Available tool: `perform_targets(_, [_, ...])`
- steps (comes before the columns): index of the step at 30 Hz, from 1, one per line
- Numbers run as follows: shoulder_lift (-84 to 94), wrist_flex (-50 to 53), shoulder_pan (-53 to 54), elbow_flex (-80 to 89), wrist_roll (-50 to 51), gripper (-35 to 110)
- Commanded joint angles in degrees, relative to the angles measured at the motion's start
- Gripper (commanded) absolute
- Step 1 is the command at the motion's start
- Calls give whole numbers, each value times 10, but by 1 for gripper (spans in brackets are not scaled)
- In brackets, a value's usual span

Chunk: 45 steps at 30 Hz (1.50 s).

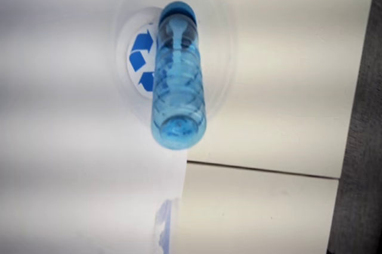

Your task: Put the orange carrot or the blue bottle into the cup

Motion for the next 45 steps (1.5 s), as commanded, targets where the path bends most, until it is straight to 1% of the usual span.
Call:
perform_targets(1, [107,6,75,18,-27,38])
perform_targets(7, [198,5,198,118,-80,38])
perform_targets(12, [291,-11,247,250,-100,38])
perform_targets(15, [373,-73,263,357,-108,38])
perform_targets(21, [560,-227,265,636,-111,38])
perform_targets(26, [661,-299,266,832,-110,38])
perform_targets(34, [686,-388,290,967,-110,38])
perform_targets(38, [696,-408,290,1049,-111,38])
perform_targets(45, [696,-459,290,1133,-112,38])
